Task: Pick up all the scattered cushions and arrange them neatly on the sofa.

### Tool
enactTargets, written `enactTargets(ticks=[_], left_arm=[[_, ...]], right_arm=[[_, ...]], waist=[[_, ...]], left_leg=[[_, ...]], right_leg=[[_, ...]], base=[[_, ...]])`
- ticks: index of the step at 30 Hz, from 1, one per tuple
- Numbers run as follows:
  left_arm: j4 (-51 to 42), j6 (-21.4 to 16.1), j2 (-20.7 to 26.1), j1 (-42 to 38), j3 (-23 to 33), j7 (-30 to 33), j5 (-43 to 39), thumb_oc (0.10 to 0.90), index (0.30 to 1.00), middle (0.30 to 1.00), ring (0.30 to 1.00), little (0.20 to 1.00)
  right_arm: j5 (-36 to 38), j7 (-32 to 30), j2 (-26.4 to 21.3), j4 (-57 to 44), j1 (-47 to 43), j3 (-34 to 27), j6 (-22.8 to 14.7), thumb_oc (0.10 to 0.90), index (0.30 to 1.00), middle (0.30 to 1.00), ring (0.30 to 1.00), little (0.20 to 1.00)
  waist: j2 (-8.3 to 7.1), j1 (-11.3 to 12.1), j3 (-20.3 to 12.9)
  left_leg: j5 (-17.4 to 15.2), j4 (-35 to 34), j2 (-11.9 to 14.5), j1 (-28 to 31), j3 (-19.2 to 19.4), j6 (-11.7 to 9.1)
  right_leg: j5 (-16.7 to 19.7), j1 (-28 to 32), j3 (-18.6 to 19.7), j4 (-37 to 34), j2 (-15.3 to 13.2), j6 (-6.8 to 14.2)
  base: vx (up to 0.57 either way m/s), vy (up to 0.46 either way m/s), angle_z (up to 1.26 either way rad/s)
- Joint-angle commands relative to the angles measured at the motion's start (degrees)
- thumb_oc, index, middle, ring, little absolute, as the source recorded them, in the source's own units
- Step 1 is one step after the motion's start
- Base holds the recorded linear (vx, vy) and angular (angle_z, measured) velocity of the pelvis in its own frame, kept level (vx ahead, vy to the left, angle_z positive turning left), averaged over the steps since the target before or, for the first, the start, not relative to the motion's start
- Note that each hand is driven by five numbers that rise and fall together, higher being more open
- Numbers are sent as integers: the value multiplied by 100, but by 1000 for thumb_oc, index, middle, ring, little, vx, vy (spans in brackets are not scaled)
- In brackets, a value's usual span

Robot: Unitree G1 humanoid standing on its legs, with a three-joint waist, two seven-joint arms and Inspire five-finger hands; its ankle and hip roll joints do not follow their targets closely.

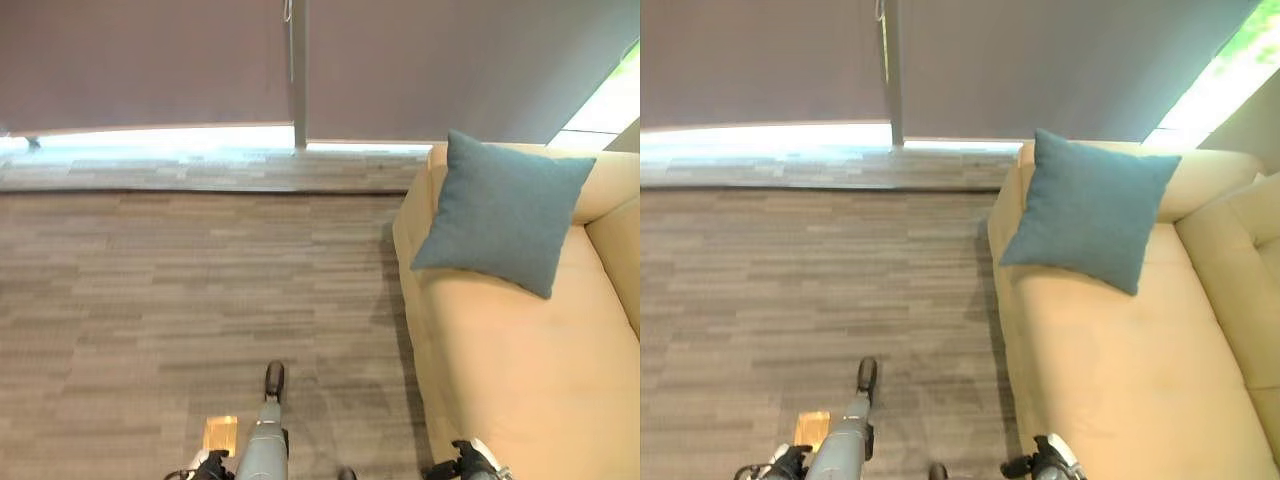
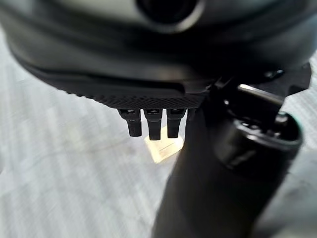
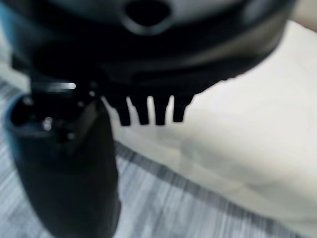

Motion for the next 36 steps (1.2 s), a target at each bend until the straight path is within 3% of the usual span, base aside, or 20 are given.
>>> enactTargets(ticks=[1,3,5,6,7,8,9,10,12,13,15,16,22,27,28,30,31,32,33,36], left_arm=[[-46,-14,115,-43,-83,219,-142,800,900,900,900,900],[-43,11,131,-74,-4,234,-248,800,900,900,900,900],[-8,17,198,-129,-53,236,-256,800,900,900,900,900],[22,30,287,-169,-132,221,-160,800,900,900,900,900],[46,31,329,-187,-137,213,-132,800,900,900,900,900],[46,31,328,-188,-137,213,-132,800,900,900,900,900],[41,50,387,-239,-118,182,-115,800,900,900,900,900],[2,32,404,-296,-108,164,-131,800,900,900,900,900],[-19,30,400,-338,-90,155,-144,800,900,900,900,900],[-62,22,361,-403,-101,149,-152,800,900,900,900,900],[-102,13,332,-417,-90,144,-170,800,900,900,900,900],[-103,13,329,-415,-92,144,-170,800,900,900,900,900],[-179,23,250,-463,-382,26,173,800,900,900,900,900],[-146,2,243,-432,-570,-67,512,800,900,900,900,900],[-117,-33,201,-367,-549,-105,484,800,900,900,900,900],[-207,-29,201,-308,-583,-99,500,800,900,900,900,900],[-262,-29,207,-361,-618,-83,486,800,900,900,900,900],[-297,-26,216,-438,-672,-18,442,800,900,900,900,900],[-314,-34,209,-459,-669,8,401,800,900,900,900,900],[-294,-72,112,-401,-630,87,219,800,900,900,900,900]], right_arm=[[36,-97,-102,-130,112,-102,38,800,900,900,900,900],[108,-69,-74,-175,66,-160,77,800,900,900,900,900],[177,-94,-97,-310,11,-209,63,800,900,900,900,900],[258,-134,-79,-446,-13,-211,-17,800,900,900,900,900],[325,-133,-62,-512,-46,-211,-69,800,900,900,900,900],[325,-133,-63,-512,-48,-211,-69,800,900,900,900,900],[432,-141,-40,-621,-92,-215,-114,800,900,900,900,900],[516,-142,-42,-657,-114,-255,-109,800,900,900,900,900],[544,-149,-50,-669,-116,-287,-105,800,900,900,900,900],[614,-158,-55,-631,-88,-369,-86,800,900,900,900,900],[676,-178,-57,-583,-33,-443,-82,800,900,900,900,900],[677,-178,-60,-585,-29,-443,-82,800,900,900,900,900],[771,-190,-130,-300,184,-658,-36,800,900,900,900,900],[870,-125,-276,-177,373,-752,-58,800,900,900,900,900],[843,-119,-335,-116,377,-735,-64,800,900,900,900,900],[782,-140,-351,-97,357,-654,-60,800,900,900,900,900],[781,-164,-381,-132,325,-626,-69,800,900,900,900,900],[806,-201,-419,-171,255,-599,-80,800,900,900,900,900],[806,-204,-453,-155,218,-576,-68,800,900,900,900,900],[861,-256,-482,-141,223,-542,-58,800,900,900,900,900]], waist=[[1,93,-504],[41,76,-447],[138,-7,-366],[190,-119,-281],[213,-200,-249],[226,-202,-257],[235,-379,-164],[181,-508,-96],[160,-566,-53],[126,-651,-58],[159,-695,-78],[168,-692,-71],[320,-795,-364],[498,-1005,-574],[562,-1052,-589],[470,-967,-456],[413,-868,-331],[269,-785,-200],[255,-721,-147],[256,-509,-91]], left_leg=[[-536,228,-17,-126,38,45],[-818,276,-107,174,208,235],[-1067,250,-164,558,363,390],[-1264,197,-158,903,512,444],[-1350,141,-144,1082,560,426],[-1346,140,-131,1070,555,423],[-1459,102,-165,1297,598,393],[-1580,147,-278,1419,616,393],[-1687,185,-326,1515,635,386],[-1855,208,-419,1699,745,362],[-2061,224,-405,1892,830,326],[-2076,228,-395,1906,831,322],[-2473,283,-345,2405,1446,324],[-2532,740,-236,2603,1652,151],[-2165,1632,-9,2393,1818,-128],[-1476,3176,364,1795,1719,-442],[-1332,3953,445,1388,1516,-458],[-1350,4379,383,884,1474,-265],[-1497,4449,347,556,1407,-149],[-1709,3585,142,45,1083,60]], right_leg=[[748,-942,229,1536,-149,604],[1651,-1554,-113,2707,-518,653],[1924,-1949,-544,3395,-848,463],[1787,-2362,-919,3685,-1016,381],[1552,-2591,-1126,3526,-966,335],[1566,-2593,-1136,3509,-953,329],[1105,-2900,-1410,3022,-639,316],[1037,-3084,-1556,2358,-432,409],[1057,-3106,-1700,2028,-404,449],[1138,-3194,-2130,1541,-440,481],[1038,-3163,-2454,1375,-442,527],[1026,-3150,-2457,1379,-433,526],[903,-3056,-3651,1474,-616,390],[729,-2700,-3172,1069,-242,226],[663,-2423,-2929,806,-46,148],[599,-2162,-2588,625,152,-65],[578,-2088,-2441,601,239,-181],[645,-2075,-2318,573,148,-272],[590,-2023,-2178,581,147,-284],[492,-1818,-1687,524,146,-142]], base=[[481,334,-53],[373,328,-38],[397,398,-30],[465,376,-34],[338,247,-22],[343,129,-36],[389,92,-32],[488,109,-25],[291,46,9],[347,38,23],[317,22,5],[125,-3,-17],[302,-39,-41],[321,-115,-68],[434,-278,-61],[304,-316,-69],[87,-259,-98],[47,-163,-107],[64,-18,-111],[316,101,-106]])
